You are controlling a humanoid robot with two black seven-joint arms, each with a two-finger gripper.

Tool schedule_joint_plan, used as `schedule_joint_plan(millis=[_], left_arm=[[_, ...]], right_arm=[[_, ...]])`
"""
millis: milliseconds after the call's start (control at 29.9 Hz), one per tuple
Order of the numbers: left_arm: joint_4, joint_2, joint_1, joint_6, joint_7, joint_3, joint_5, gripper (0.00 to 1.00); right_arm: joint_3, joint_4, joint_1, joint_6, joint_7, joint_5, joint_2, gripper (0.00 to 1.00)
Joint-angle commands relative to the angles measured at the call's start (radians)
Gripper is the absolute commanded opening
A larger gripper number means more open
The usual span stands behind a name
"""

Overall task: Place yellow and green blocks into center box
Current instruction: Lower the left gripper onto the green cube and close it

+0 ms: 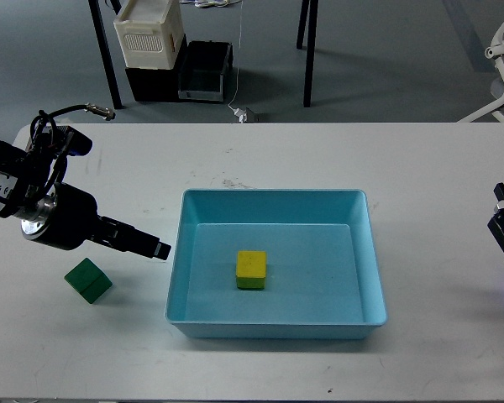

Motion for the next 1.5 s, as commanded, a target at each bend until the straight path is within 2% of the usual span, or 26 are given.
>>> schedule_joint_plan(millis=[0,234,635,1104,1471], left_arm=[[0.046,-0.009,0.044,0.0,-0.005,-0.006,0.05,1.0],[0.127,-0.022,0.16,0.0,-0.01,-0.012,0.25,1.0],[0.196,-0.029,0.17,0.0,-0.011,-0.01,0.279,1.0],[0.224,-0.027,0.218,0.0,-0.013,-0.013,0.316,1.0],[0.242,-0.029,0.298,0.0,-0.013,-0.059,0.319,1.0]], right_arm=[[0.002,-0.001,-0.002,0.0,0.0,0.0,0.0,1.0],[0.003,-0.003,-0.005,0.012,0.0,0.0,0.0,1.0],[0.002,-0.004,-0.014,0.018,0.0,0.0,0.0,1.0],[0.002,-0.004,-0.017,0.02,0.0,0.0,0.0,1.0],[0.0,-0.004,-0.022,0.02,0.0,0.0,0.0,1.0]])
